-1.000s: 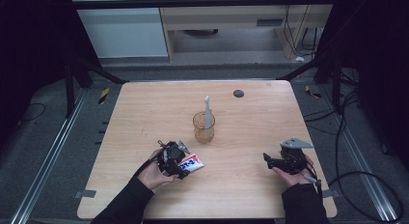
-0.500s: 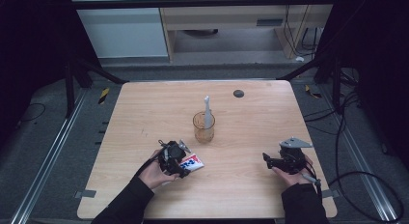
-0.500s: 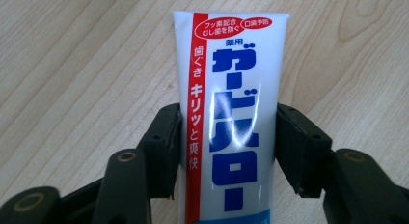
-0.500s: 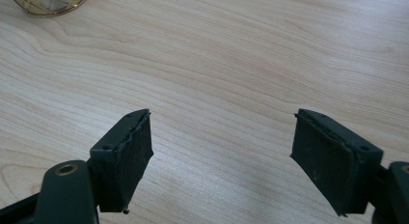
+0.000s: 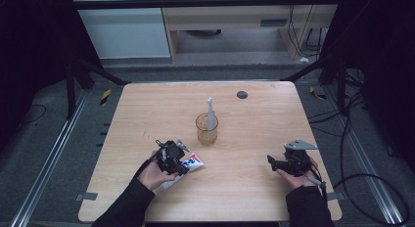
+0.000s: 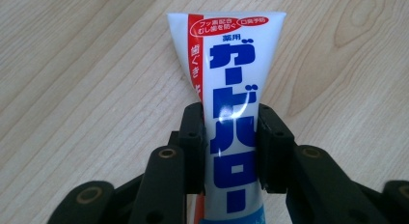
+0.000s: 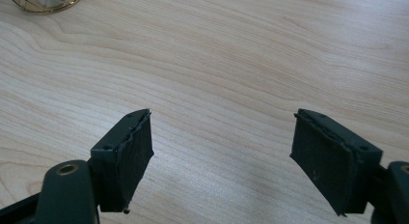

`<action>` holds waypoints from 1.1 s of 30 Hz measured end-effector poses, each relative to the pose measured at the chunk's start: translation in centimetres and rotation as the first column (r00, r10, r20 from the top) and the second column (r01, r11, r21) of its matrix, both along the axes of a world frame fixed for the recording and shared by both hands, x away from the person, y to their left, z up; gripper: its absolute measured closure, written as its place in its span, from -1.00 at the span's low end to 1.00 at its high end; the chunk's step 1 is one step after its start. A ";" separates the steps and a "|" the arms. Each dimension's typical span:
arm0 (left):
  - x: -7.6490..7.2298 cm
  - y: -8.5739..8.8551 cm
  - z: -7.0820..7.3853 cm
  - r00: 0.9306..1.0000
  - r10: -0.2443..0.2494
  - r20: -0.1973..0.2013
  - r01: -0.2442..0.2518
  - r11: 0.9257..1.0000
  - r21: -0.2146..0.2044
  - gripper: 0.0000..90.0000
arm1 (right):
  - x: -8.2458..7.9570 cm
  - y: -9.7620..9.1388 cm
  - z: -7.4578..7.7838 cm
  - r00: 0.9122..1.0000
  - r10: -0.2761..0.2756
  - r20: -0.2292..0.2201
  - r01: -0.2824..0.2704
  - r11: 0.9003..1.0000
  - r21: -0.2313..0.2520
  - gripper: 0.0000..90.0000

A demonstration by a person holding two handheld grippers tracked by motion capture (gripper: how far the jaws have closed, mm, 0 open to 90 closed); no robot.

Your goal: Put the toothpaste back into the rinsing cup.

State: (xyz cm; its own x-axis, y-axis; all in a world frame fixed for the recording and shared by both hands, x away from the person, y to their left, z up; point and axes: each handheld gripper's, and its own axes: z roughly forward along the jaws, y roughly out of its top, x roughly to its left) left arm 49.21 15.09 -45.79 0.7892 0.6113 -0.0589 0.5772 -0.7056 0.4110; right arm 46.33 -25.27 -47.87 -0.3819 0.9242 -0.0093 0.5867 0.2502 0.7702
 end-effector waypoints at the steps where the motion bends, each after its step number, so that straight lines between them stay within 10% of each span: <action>1: 0.0 0.2 0.0 1.000 0.004 0.002 -0.004 1.000 -0.004 0.52 | 0.0 0.0 0.0 1.000 -0.001 0.000 0.001 1.000 0.001 -0.51; 15: 0.1 3.7 3.5 0.985 0.130 0.111 -0.112 0.981 -0.156 0.55 | -0.1 -0.2 0.0 1.000 -0.002 0.002 0.002 1.000 0.001 -0.51; 23: 0.2 4.9 5.4 0.940 0.249 0.233 -0.188 0.948 -0.257 0.55 | -0.1 -0.2 0.1 1.000 -0.014 0.009 0.014 1.000 -0.001 -0.51; 33: 1.2 3.8 7.5 0.862 0.355 0.362 -0.223 0.906 -0.359 0.55 | -0.2 -0.1 0.1 0.999 -0.017 0.028 0.017 1.000 -0.005 -0.53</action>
State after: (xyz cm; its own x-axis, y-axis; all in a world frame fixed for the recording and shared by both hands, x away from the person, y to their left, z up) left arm 50.39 18.91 -38.32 0.5709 0.8209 0.0155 0.4676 -0.3407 0.8157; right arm 46.16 -25.39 -47.74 -0.3657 0.9304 -0.0246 0.5689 0.2443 0.7853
